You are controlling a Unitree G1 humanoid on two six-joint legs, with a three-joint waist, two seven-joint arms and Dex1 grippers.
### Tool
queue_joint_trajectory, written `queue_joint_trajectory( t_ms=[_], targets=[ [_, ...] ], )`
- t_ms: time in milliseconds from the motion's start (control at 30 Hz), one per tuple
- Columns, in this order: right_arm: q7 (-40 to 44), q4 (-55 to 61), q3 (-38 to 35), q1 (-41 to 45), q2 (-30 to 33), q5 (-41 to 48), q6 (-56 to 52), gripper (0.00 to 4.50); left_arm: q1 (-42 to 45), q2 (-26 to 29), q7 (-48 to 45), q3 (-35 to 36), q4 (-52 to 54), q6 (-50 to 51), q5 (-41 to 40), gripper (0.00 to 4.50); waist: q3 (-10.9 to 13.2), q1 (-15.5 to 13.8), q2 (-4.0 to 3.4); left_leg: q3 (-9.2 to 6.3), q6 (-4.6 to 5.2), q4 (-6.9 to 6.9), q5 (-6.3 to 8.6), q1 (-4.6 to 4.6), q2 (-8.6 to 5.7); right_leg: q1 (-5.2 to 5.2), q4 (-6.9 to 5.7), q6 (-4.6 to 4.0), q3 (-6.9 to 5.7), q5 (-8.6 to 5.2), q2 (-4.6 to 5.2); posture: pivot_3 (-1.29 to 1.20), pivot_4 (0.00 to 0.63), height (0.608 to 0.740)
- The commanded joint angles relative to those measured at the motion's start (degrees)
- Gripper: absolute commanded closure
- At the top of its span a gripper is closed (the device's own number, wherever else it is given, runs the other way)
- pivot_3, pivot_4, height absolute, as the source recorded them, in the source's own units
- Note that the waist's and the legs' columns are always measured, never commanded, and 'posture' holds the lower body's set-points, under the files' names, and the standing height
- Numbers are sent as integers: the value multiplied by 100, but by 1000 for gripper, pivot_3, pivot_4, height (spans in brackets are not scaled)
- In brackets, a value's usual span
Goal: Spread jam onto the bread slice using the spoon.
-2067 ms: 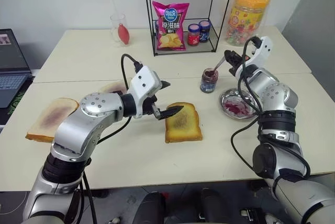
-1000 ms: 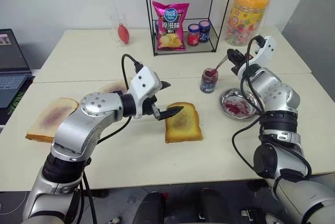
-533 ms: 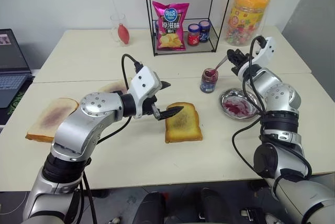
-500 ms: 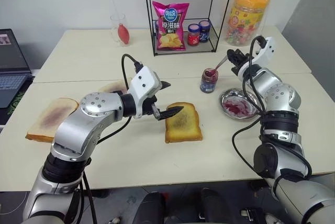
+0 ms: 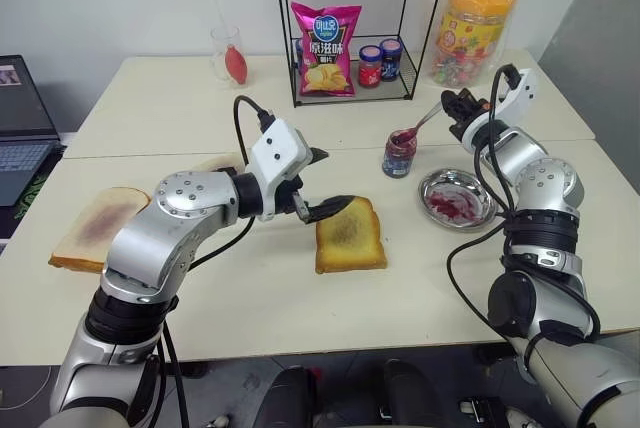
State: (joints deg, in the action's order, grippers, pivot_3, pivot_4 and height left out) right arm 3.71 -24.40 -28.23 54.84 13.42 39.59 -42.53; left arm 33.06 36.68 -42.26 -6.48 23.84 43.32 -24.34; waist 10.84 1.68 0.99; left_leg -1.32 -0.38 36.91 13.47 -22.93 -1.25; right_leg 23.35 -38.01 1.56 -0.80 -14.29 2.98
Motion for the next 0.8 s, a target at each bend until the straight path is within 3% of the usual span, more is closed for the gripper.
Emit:
queue_joint_trajectory(
  t_ms=[33,800],
  targets=[
    [14,355,-94,66,112,179,-34,4473,131,-15,10,87,37,-112,36,0,0,0,0,0,0,0,0,0,0,0,0,0,0,0,0,0,150,740],
    [-332,335,-690,67,-103,879,-121,4473,53,-188,-18,341,-6,-139,-257,0,0,0,0,1,1,0,0,0,0,0,1,0,1,0,0,0,150,740]
  ],
)
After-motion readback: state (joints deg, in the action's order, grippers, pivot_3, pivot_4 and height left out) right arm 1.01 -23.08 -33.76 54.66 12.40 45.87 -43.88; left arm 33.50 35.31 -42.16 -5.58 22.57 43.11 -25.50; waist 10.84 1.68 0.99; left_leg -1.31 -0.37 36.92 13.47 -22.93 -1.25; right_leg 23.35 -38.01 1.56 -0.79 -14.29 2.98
